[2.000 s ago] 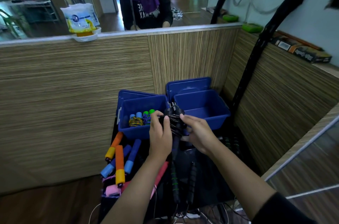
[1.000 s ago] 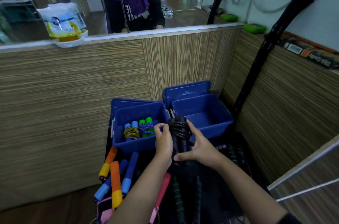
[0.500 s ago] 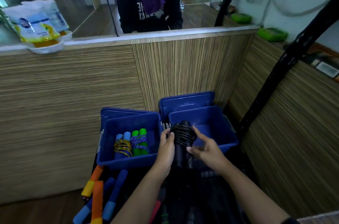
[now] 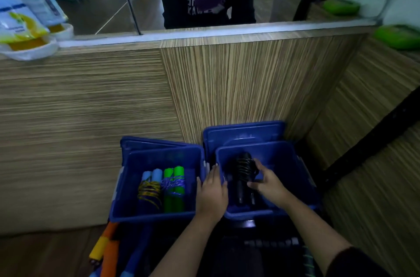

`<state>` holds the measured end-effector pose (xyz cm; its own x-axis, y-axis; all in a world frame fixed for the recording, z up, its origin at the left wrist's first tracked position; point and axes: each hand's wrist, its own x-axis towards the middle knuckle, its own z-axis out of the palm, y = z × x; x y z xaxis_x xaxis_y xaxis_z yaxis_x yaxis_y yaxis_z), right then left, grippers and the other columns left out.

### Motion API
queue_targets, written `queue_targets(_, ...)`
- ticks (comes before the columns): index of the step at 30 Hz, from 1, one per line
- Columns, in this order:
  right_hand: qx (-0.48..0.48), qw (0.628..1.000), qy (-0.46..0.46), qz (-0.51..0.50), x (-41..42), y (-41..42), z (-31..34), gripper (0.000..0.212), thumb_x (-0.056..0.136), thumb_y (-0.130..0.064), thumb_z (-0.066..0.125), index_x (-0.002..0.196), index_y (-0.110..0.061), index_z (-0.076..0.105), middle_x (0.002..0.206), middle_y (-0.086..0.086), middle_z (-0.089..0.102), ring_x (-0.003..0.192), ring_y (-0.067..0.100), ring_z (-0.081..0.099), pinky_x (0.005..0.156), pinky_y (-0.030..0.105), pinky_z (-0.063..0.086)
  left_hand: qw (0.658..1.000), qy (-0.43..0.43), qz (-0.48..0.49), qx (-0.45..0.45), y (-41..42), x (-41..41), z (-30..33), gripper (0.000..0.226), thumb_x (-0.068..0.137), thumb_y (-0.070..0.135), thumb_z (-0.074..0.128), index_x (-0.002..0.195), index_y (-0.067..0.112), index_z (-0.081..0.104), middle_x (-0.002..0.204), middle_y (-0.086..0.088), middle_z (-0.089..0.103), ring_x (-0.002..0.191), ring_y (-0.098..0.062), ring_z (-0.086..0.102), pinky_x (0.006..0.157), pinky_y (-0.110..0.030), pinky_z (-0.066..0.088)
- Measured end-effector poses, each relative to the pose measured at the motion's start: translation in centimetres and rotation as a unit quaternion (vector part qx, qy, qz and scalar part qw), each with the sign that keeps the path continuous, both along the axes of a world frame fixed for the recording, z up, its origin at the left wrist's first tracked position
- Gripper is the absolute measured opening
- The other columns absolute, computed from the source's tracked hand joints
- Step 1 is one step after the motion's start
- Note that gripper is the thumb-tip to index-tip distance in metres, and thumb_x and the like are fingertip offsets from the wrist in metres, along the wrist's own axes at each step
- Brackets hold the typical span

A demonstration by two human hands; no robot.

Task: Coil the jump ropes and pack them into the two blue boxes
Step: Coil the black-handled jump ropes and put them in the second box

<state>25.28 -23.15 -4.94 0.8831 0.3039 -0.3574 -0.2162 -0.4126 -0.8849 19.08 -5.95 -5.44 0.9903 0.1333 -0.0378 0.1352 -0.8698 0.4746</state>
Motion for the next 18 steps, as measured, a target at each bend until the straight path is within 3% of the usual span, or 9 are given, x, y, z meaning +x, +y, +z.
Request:
queue_targets(2, -0.029, 0.999, 0.002, 0.033, 0.6, 0.4, -1.4, 0.077, 0.084, 0.009, 0.060, 0.147, -0.018, 0.025, 0.142, -0.004, 0.039, 0.125, 0.017, 0.045, 0.102, 0.024, 0.039, 0.999, -0.032, 0.031, 0.024, -0.4, 0.1, -0.8, 0.056, 0.095, 0.037, 0.028, 0.143, 0.011, 0.042, 0.133, -0.004, 0.058, 0.123, -0.018, 0.055, 0.110, -0.046, 0.031)
queue_targets(4, -0.055, 0.996, 0.009, 0.064, 1.0, 1.1, -2.6, 0.072, 0.081, 0.013, 0.058, 0.143, -0.013, 0.031, 0.130, -0.004, 0.042, 0.119, 0.012, 0.043, 0.091, 0.009, 0.037, 0.997, -0.038, 0.045, 0.052, -0.7, 0.0, -0.8, 0.054, 0.094, 0.036, 0.031, 0.139, 0.012, 0.048, 0.126, 0.002, 0.063, 0.116, -0.014, 0.060, 0.105, -0.043, 0.039)
queue_targets(6, -0.077, 0.993, -0.001, 0.085, 1.6, 1.6, -3.9, 0.069, 0.077, 0.015, 0.059, 0.136, -0.012, 0.037, 0.118, -0.001, 0.048, 0.112, 0.018, 0.049, 0.079, 0.003, 0.040, 0.997, -0.033, 0.042, 0.054, -0.7, 0.1, -0.5, 0.054, 0.090, 0.036, 0.032, 0.131, 0.011, 0.057, 0.117, 0.003, 0.068, 0.105, -0.010, 0.065, 0.094, -0.042, 0.049)
queue_targets(10, -0.125, 0.985, 0.004, 0.119, 2.5, 1.7, -5.0, 0.083, 0.072, 0.002, 0.072, 0.137, -0.027, 0.031, 0.115, 0.005, 0.059, 0.099, 0.015, 0.058, 0.076, 0.013, 0.046, 0.997, -0.014, 0.030, 0.062, -0.6, 0.1, -0.5, 0.056, 0.087, 0.038, 0.033, 0.127, 0.009, 0.060, 0.115, 0.002, 0.069, 0.100, -0.011, 0.067, 0.087, -0.043, 0.053)
queue_targets(14, -0.086, 0.988, 0.051, 0.118, 2.5, 1.8, -4.4, 0.105, 0.047, -0.016, 0.088, 0.134, -0.028, 0.031, 0.121, -0.002, 0.058, 0.111, 0.014, 0.055, 0.098, 0.028, 0.047, 0.997, -0.017, 0.026, 0.064, -0.5, 0.2, -0.8, 0.056, 0.086, 0.037, 0.034, 0.128, 0.008, 0.059, 0.116, 0.000, 0.069, 0.102, -0.013, 0.067, 0.086, -0.043, 0.053)
queue_targets(18, -0.077, 0.987, 0.065, 0.121, 2.7, 0.9, -4.8, 0.120, 0.030, -0.031, 0.093, 0.135, -0.029, 0.035, 0.123, -0.005, 0.060, 0.117, 0.014, 0.055, 0.104, 0.029, 0.043, 0.997, -0.020, 0.031, 0.074, -0.4, 0.1, -1.1, 0.067, 0.086, 0.043, 0.025, 0.136, 0.007, 0.050, 0.131, -0.004, 0.060, 0.118, -0.016, 0.059, 0.099, -0.046, 0.044)
